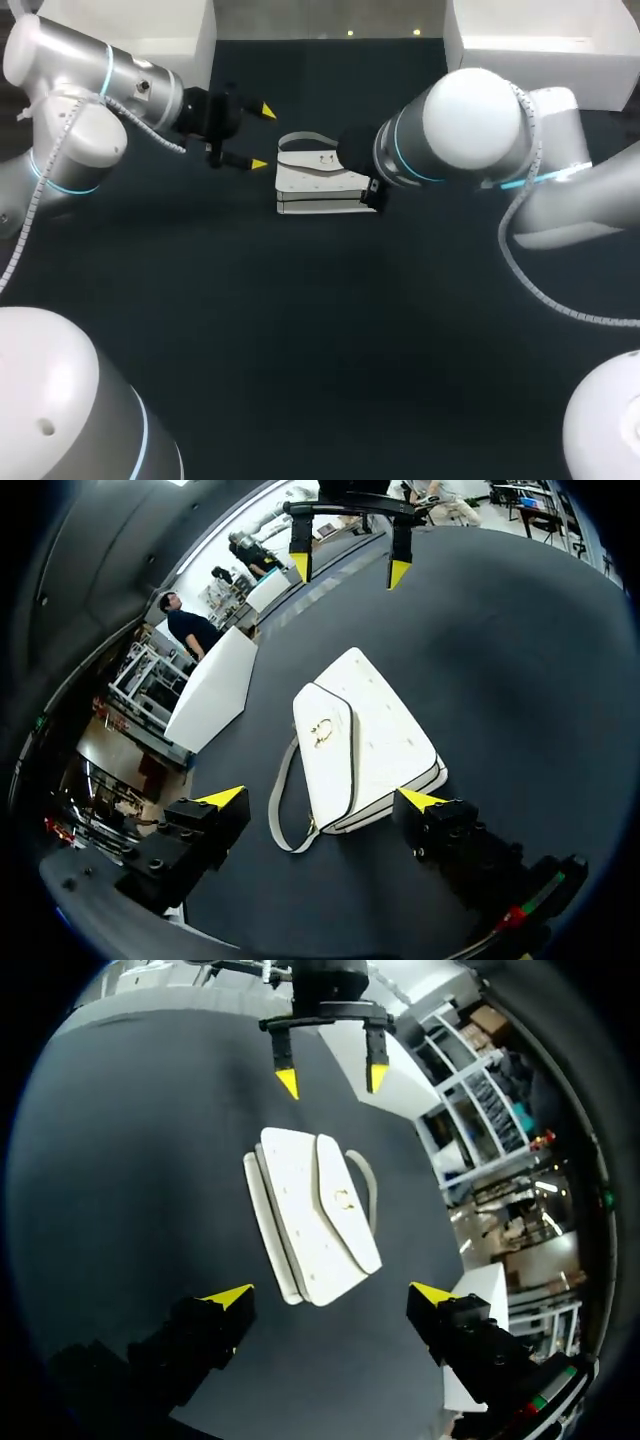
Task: Pick up the bag, open it, inspect its contents, close it, and place it on the opposite side
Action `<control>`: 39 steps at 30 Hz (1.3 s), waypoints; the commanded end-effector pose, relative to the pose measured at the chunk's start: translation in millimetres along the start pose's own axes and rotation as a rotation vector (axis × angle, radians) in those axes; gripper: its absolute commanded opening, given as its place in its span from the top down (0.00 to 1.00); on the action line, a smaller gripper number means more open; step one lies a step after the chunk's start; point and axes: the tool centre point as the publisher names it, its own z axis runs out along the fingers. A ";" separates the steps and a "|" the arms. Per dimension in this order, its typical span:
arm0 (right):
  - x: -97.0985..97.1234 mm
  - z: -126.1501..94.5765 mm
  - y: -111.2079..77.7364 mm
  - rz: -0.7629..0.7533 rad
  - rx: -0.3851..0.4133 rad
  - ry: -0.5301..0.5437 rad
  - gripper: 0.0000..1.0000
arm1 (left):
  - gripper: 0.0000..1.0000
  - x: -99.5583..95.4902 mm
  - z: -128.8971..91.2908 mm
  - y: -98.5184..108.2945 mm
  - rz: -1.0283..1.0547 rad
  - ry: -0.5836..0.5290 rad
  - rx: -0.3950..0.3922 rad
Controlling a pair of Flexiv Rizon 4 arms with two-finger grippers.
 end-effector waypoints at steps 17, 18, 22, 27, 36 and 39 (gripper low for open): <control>24.8 46.8 -2.5 -0.158 -0.007 -0.308 0.00 | 0.00 -7.1 27.1 -18.0 0.099 -0.016 0.072; 24.2 48.8 -3.4 -0.159 -0.016 -0.306 0.00 | 0.00 -7.1 27.8 -19.5 0.106 -0.017 0.074; 22.1 57.3 -6.6 -0.178 -0.033 -0.303 0.00 | 0.00 -6.7 31.2 -23.4 0.115 -0.010 0.078; 19.6 66.9 -10.6 -0.205 -0.046 -0.295 0.33 | 0.00 -5.4 34.2 -24.9 0.123 0.001 0.072; 18.4 77.7 -11.4 -0.266 -0.067 -0.272 0.51 | 0.00 -4.3 36.4 -25.2 0.114 0.013 0.067; 19.2 81.1 -10.6 -0.277 -0.071 -0.263 0.51 | 0.00 -4.1 37.1 -24.9 0.110 0.014 0.062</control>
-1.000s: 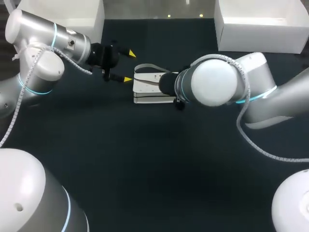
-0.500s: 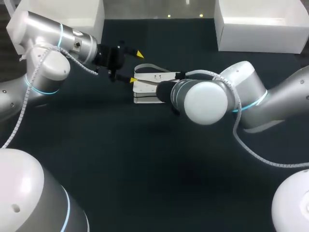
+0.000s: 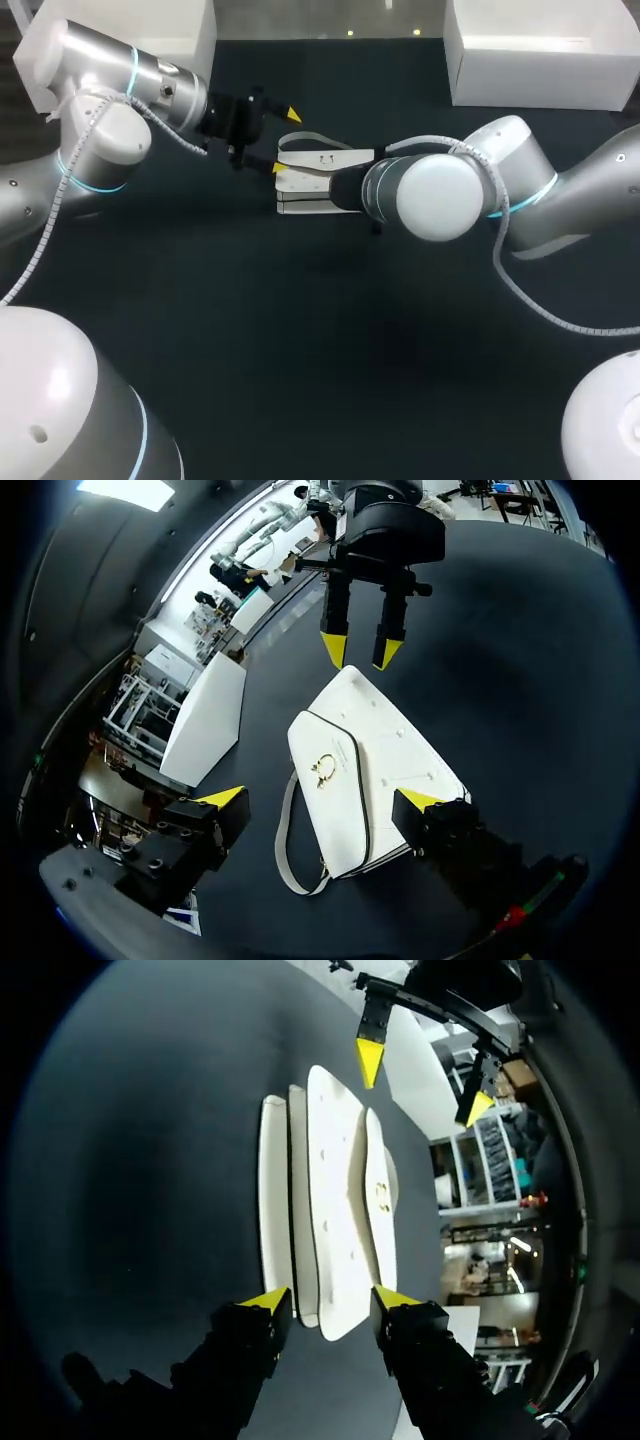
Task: Pick up the bag, open it, inspect its contents, close it, and place it on the opposite side
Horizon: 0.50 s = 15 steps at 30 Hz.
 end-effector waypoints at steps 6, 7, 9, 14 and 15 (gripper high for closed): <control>6.7 12.5 0.9 -0.026 -0.048 -0.145 0.56 | 0.00 0.4 4.1 2.6 -0.005 0.007 -0.002; 6.5 13.5 1.2 -0.027 -0.048 -0.145 0.59 | 0.00 0.4 4.1 2.6 -0.006 0.008 -0.001; 6.2 14.8 1.9 -0.031 -0.048 -0.143 0.61 | 0.00 0.5 4.3 2.7 -0.006 0.010 0.000; 5.1 18.6 3.4 -0.039 -0.044 -0.141 0.65 | 0.00 0.7 4.4 2.8 -0.003 0.015 0.000; 5.0 19.4 3.9 -0.040 -0.044 -0.140 0.66 | 0.00 0.8 4.5 2.9 -0.003 0.015 0.000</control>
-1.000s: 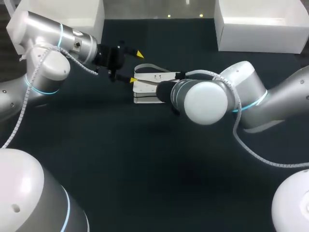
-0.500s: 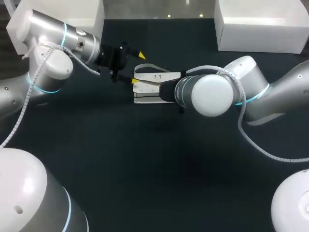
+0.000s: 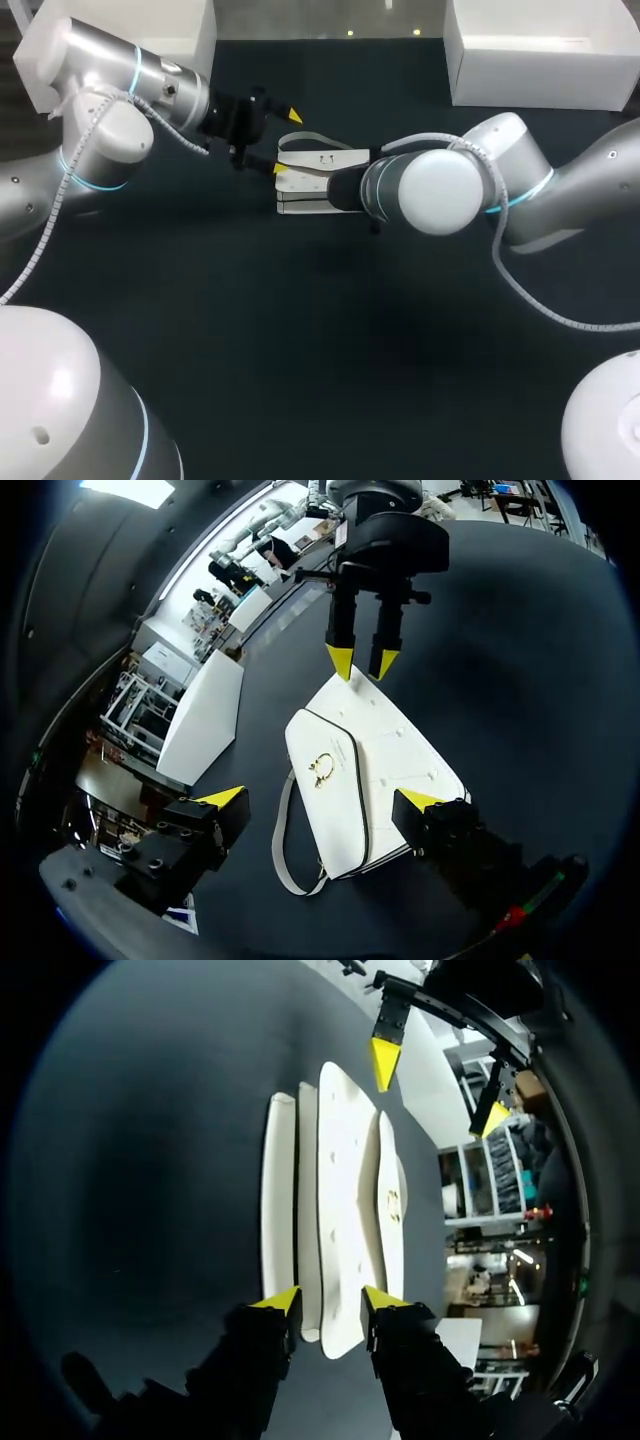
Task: Pick up the bag, open it, inspect its contents, close it, and place it on the opposite side
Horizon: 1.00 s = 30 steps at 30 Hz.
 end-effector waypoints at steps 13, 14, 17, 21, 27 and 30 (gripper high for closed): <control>5.7 10.3 1.2 -0.007 -0.016 -0.146 0.90 | 0.00 1.1 0.0 3.7 0.002 0.003 0.005; 5.8 10.4 1.2 -0.007 -0.016 -0.146 0.85 | 0.00 1.3 0.0 3.7 0.002 0.003 0.005; 6.1 10.7 1.6 -0.008 -0.013 -0.144 0.68 | 0.00 2.1 -0.7 4.0 0.003 0.004 0.005; 5.9 11.2 2.0 -0.009 -0.010 -0.143 0.84 | 0.00 2.8 -0.8 4.5 0.002 0.003 0.008; 7.3 12.4 3.4 -0.007 -0.008 -0.138 1.00 | 0.00 4.6 -1.0 5.6 0.004 0.005 0.013; 9.3 11.6 5.2 0.008 0.000 -0.138 1.00 | 0.00 5.8 -1.3 6.7 0.010 0.004 0.017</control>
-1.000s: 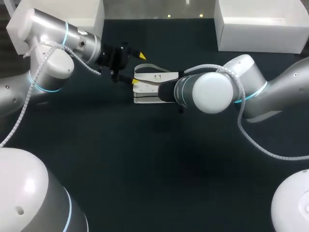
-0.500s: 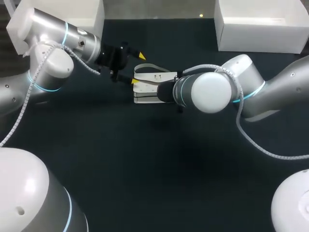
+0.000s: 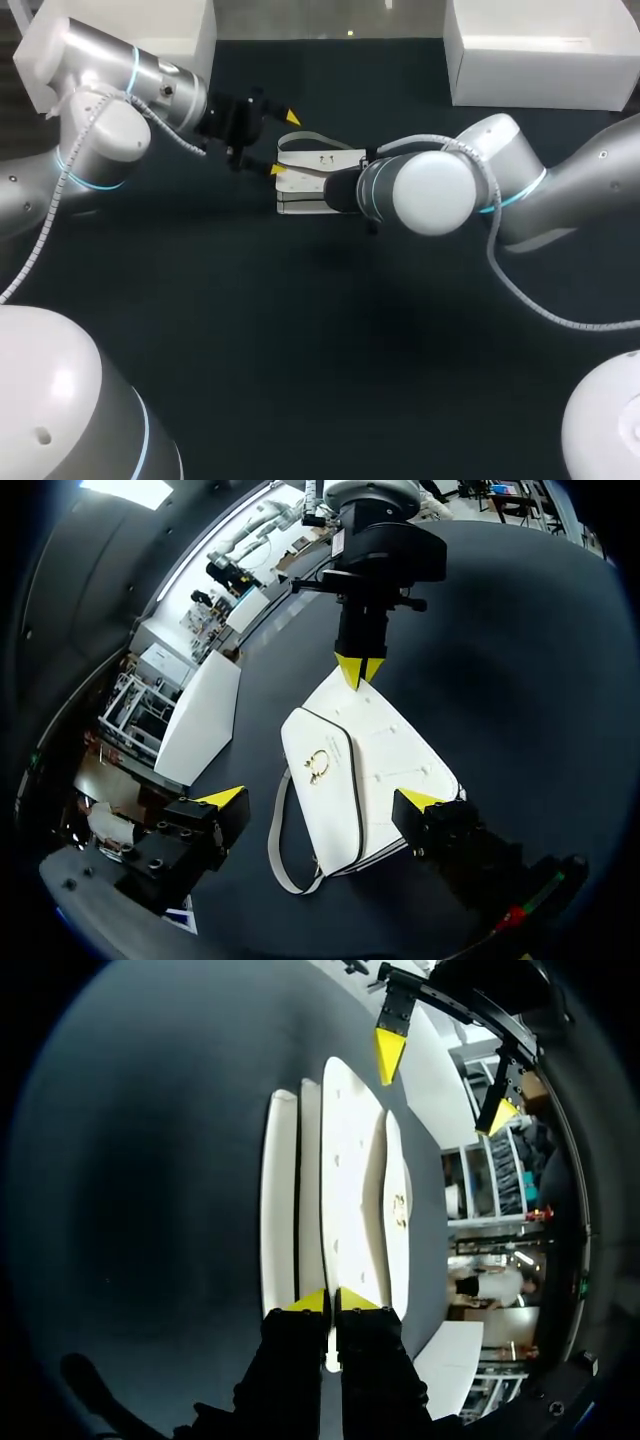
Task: Pick up the bag, open it, inspect its contents, close it, and place it on the opposite side
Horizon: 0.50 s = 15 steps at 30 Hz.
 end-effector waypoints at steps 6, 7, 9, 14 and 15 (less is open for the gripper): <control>9.3 -2.3 7.1 0.069 0.040 -0.156 1.00 | 0.00 4.5 4.4 3.9 0.047 0.010 0.016; 10.1 -2.3 8.5 0.072 0.050 -0.161 1.00 | 0.00 4.7 5.4 4.0 0.050 0.014 0.015; 10.6 -1.8 10.3 0.075 0.054 -0.162 1.00 | 0.00 4.5 6.3 4.2 0.055 0.022 0.017; 9.1 -1.6 12.3 0.087 0.058 -0.165 1.00 | 0.00 2.6 6.1 3.3 0.064 0.030 0.018; 8.6 -1.8 12.5 0.088 0.058 -0.166 1.00 | 0.00 2.3 5.8 2.9 0.066 0.031 0.018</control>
